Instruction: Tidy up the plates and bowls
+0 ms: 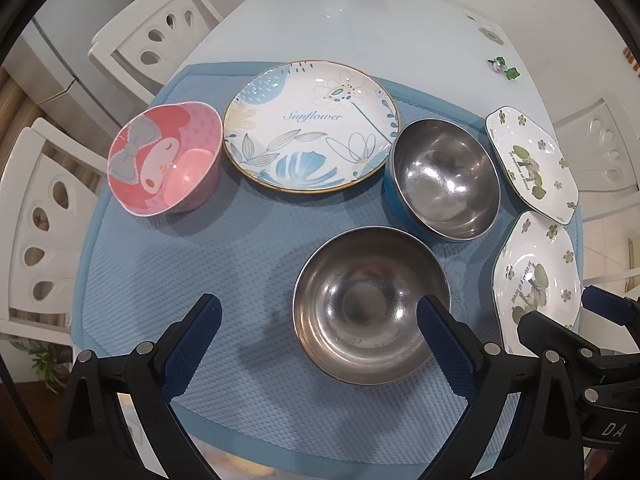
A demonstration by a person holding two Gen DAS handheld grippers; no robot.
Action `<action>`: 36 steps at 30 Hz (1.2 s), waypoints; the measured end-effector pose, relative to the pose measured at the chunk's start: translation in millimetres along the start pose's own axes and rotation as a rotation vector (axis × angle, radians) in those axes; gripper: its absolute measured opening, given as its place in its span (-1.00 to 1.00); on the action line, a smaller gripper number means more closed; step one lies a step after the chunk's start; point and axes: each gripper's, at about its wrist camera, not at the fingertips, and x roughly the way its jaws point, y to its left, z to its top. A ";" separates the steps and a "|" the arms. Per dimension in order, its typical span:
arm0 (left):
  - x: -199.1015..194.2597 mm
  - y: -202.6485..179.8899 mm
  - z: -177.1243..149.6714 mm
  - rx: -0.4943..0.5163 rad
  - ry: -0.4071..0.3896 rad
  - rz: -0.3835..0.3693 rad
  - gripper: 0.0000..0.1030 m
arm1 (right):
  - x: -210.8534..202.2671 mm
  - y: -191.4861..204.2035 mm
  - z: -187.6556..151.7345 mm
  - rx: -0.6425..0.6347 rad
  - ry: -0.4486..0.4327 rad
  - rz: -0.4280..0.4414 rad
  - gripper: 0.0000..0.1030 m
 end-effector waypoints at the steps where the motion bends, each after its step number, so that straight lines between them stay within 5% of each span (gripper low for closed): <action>1: 0.1 0.0 -0.1 0.001 0.000 -0.001 0.90 | 0.3 0.3 -0.1 0.000 0.003 -0.009 0.98; 11: -0.6 2.6 1.9 -0.004 0.005 -0.010 0.90 | -2.0 3.0 0.1 -0.001 0.001 0.040 0.98; 36: -1.8 5.7 7.0 0.015 0.000 0.009 0.90 | 0.2 10.4 4.7 -0.033 0.007 0.006 0.98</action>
